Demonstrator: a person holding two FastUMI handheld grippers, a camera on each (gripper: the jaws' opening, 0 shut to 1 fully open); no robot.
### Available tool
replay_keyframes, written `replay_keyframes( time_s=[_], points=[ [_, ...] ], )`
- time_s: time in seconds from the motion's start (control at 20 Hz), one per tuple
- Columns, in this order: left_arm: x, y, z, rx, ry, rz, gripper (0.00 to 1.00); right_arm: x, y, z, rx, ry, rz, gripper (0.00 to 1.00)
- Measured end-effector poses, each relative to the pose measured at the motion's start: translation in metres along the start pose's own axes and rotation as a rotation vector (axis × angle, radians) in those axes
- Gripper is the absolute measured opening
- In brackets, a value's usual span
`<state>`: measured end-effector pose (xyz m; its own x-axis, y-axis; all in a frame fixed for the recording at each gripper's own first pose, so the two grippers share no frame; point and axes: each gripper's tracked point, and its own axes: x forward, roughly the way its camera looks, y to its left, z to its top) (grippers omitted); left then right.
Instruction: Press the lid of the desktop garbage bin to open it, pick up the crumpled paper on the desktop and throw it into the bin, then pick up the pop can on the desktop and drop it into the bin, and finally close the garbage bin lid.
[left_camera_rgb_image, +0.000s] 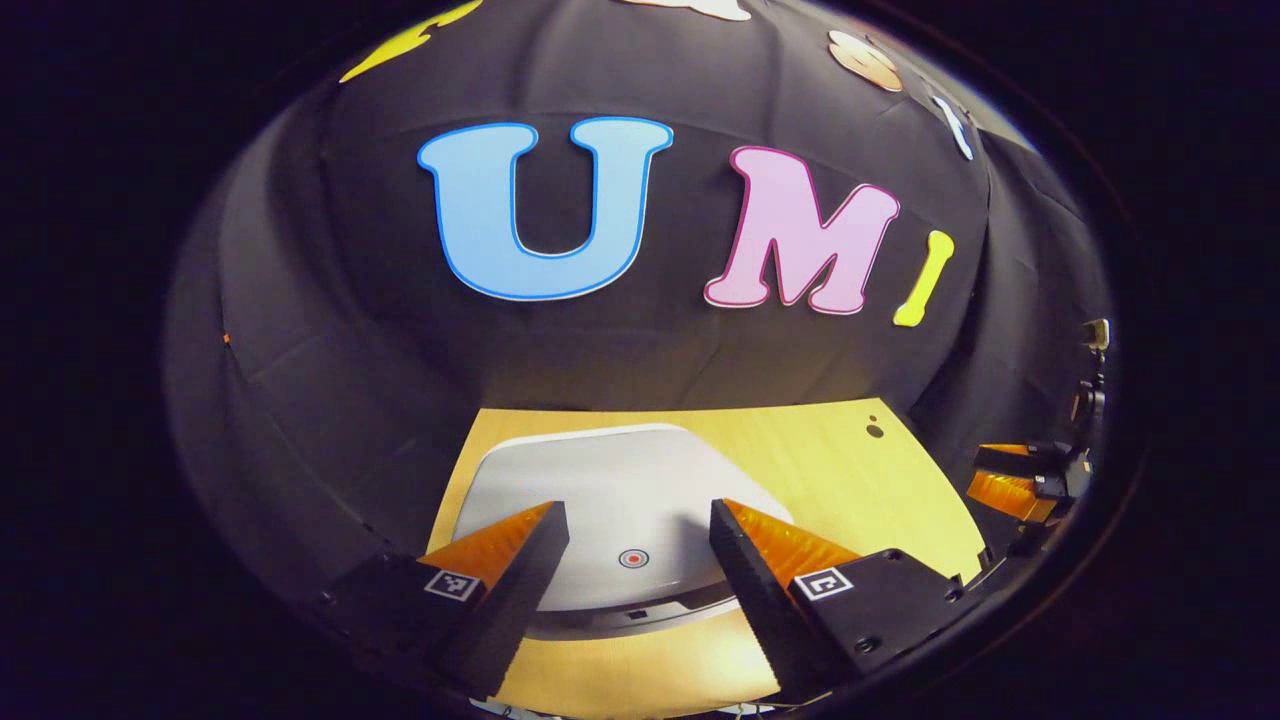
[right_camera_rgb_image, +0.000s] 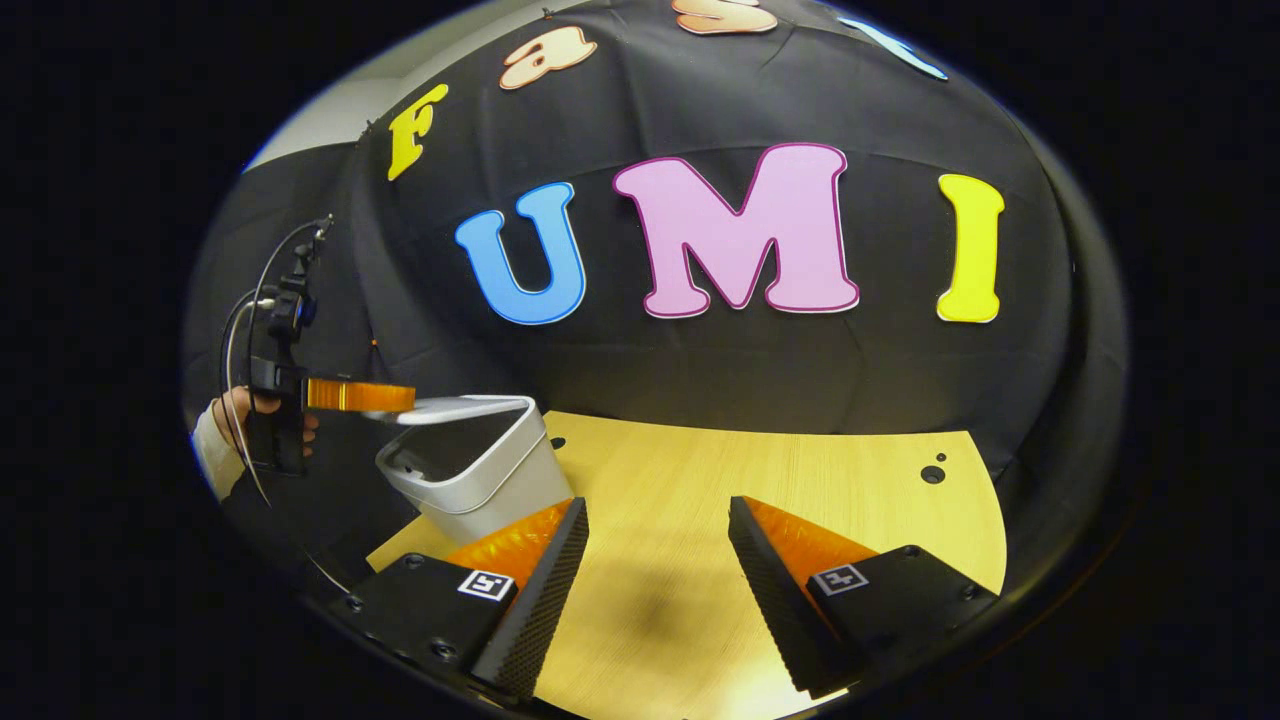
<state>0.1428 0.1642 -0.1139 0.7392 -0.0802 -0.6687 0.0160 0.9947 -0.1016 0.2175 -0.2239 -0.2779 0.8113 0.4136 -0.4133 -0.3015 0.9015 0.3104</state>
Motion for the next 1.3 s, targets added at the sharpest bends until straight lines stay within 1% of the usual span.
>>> replay_keyframes(
  time_s=[0.2,0.35,0.5,0.55,0.6,0.65,0.75,0.95,1.05,1.1,1.2,1.3],
  points=[
    [0.014,-0.001,-0.032,0.036,0.146,-0.013,0.97,-0.003,-0.002,-0.005,0.008,0.006,0.003,0.92],
    [0.020,-0.001,-0.043,0.087,0.216,-0.006,0.97,-0.006,-0.006,-0.007,0.013,-0.001,-0.006,0.92],
    [0.023,-0.006,-0.044,0.156,0.229,-0.021,0.98,-0.007,-0.014,-0.017,0.029,0.013,-0.018,0.92],
    [0.024,-0.007,-0.045,0.170,0.238,-0.027,1.00,-0.007,-0.016,-0.019,0.038,0.016,-0.020,0.92],
    [0.025,-0.008,-0.045,0.187,0.250,-0.037,0.97,-0.008,-0.019,-0.020,0.047,0.016,-0.024,0.92],
    [0.026,-0.007,-0.044,0.195,0.264,-0.043,1.00,-0.009,-0.020,-0.020,0.052,0.013,-0.026,0.92],
    [0.028,-0.007,-0.043,0.195,0.284,-0.051,1.00,-0.010,-0.022,-0.019,0.059,0.011,-0.025,0.93],
    [0.034,-0.008,-0.046,0.197,0.296,-0.052,1.00,-0.012,-0.023,-0.019,0.044,0.015,-0.024,0.93],
    [0.036,-0.009,-0.043,0.193,0.278,-0.054,1.00,-0.014,-0.018,-0.019,0.040,0.014,-0.018,0.93],
    [0.038,-0.008,-0.040,0.185,0.255,-0.048,1.00,-0.014,-0.017,-0.020,0.034,0.017,-0.016,0.93],
    [0.039,-0.009,-0.037,0.202,0.213,-0.043,0.99,-0.017,-0.015,-0.020,0.012,0.021,-0.016,0.93],
    [0.038,-0.008,-0.037,0.183,0.177,-0.032,0.99,-0.021,-0.015,-0.019,-0.013,0.021,-0.021,0.93]
  ],
)
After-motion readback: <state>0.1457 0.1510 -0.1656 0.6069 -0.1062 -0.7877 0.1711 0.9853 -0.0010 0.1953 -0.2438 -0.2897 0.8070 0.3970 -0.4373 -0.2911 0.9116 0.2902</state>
